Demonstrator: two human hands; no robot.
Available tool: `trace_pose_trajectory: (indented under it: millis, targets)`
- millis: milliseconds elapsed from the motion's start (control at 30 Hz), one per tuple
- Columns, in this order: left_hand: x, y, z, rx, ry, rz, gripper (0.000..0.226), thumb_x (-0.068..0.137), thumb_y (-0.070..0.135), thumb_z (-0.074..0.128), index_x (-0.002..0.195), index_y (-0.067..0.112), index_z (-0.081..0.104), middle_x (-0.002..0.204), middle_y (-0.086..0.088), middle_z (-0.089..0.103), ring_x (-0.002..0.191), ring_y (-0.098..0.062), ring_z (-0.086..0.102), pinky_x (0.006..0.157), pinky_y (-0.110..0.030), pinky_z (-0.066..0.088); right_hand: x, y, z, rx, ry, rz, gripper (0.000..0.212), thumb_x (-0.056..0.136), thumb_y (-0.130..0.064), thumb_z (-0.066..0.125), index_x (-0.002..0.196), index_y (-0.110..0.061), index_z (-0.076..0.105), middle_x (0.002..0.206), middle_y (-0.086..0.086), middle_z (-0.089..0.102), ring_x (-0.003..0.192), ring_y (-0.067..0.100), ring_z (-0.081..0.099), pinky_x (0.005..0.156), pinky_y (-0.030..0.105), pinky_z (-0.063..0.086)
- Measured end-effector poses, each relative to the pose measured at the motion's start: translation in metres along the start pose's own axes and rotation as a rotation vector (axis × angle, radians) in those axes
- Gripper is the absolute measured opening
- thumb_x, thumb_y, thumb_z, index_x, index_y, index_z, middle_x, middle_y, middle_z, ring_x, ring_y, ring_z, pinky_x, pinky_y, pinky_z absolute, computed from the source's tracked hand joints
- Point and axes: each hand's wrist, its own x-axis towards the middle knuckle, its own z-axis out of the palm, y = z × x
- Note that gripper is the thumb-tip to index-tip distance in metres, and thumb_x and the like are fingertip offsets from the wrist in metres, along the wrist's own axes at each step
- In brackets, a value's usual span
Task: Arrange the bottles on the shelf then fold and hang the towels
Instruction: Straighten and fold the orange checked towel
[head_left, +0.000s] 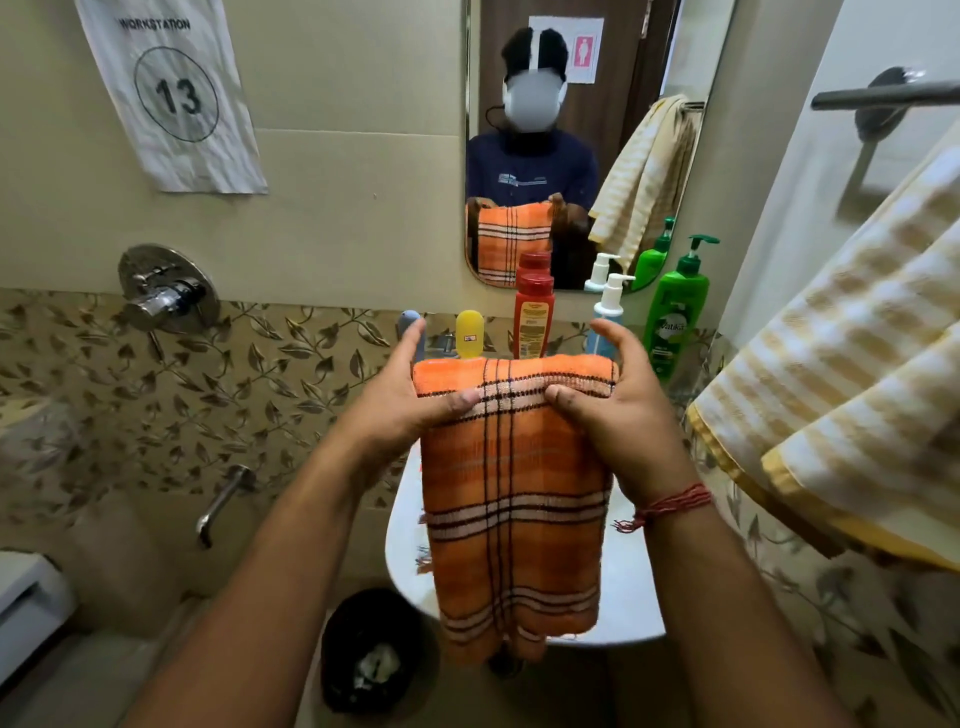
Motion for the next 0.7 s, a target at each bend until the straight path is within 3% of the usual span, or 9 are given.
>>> trace_pose_trajectory:
  millis: [67, 167, 300, 433, 567, 700]
  targets:
    - [-0.001, 0.005, -0.006, 0.035, -0.065, -0.041, 0.116, 0.070, 0.010, 0.087, 0.156, 0.044, 0.017, 0.135, -0.010, 0.059, 0.117, -0.020, 0.064, 0.095, -0.034, 0.052, 0.001, 0.004, 0.002, -0.115, 0.036, 0.011, 0.080, 0.079, -0.017, 0.080, 0.144, -0.033, 0.036, 0.129, 0.003, 0.056, 0.114, 0.022, 0.058, 0.099, 0.049, 0.052]
    - [-0.002, 0.013, 0.001, 0.164, -0.033, -0.049, 0.101, 0.083, -0.007, 0.072, 0.157, 0.039, 0.022, 0.128, -0.004, 0.059, 0.108, -0.017, 0.065, 0.081, -0.028, 0.057, -0.001, 0.002, 0.005, -0.295, 0.100, -0.025, 0.080, 0.080, -0.026, 0.081, 0.145, -0.031, 0.035, 0.119, 0.002, 0.061, 0.108, 0.023, 0.060, 0.095, 0.041, 0.053]
    - [0.007, 0.013, 0.011, 0.504, 0.189, 0.025, 0.083, 0.090, 0.004, 0.069, 0.156, 0.035, 0.028, 0.145, -0.006, 0.053, 0.128, -0.025, 0.055, 0.105, -0.050, 0.050, -0.002, -0.003, 0.009, -0.392, 0.141, -0.055, 0.075, 0.084, -0.027, 0.077, 0.147, -0.027, 0.037, 0.119, 0.003, 0.062, 0.110, 0.022, 0.060, 0.093, 0.037, 0.053]
    - [0.014, 0.015, 0.008, 0.631, 0.354, 0.125, 0.078, 0.089, 0.011, 0.072, 0.153, 0.030, 0.032, 0.146, -0.008, 0.053, 0.134, -0.029, 0.051, 0.109, -0.053, 0.045, -0.006, -0.007, 0.013, -0.218, 0.108, -0.109, 0.065, 0.087, -0.016, 0.074, 0.143, -0.026, 0.044, 0.116, -0.005, 0.061, 0.106, 0.010, 0.060, 0.095, 0.035, 0.056]
    - [0.015, 0.019, 0.006, 0.515, 0.394, 0.186, 0.076, 0.091, 0.008, 0.070, 0.152, 0.032, 0.033, 0.148, -0.009, 0.051, 0.135, -0.030, 0.050, 0.110, -0.053, 0.045, -0.003, -0.004, 0.013, -0.027, 0.097, -0.111, 0.061, 0.087, -0.003, 0.070, 0.138, -0.027, 0.047, 0.113, -0.007, 0.065, 0.107, 0.010, 0.065, 0.094, 0.042, 0.057]
    - [0.015, 0.018, 0.004, 0.388, 0.360, 0.279, 0.069, 0.091, 0.002, 0.065, 0.148, 0.033, 0.041, 0.136, -0.005, 0.057, 0.124, -0.025, 0.058, 0.103, -0.046, 0.053, 0.002, -0.004, 0.012, -0.001, 0.095, -0.156, 0.064, 0.086, 0.003, 0.068, 0.137, -0.030, 0.047, 0.119, -0.005, 0.063, 0.113, 0.013, 0.063, 0.097, 0.044, 0.055]
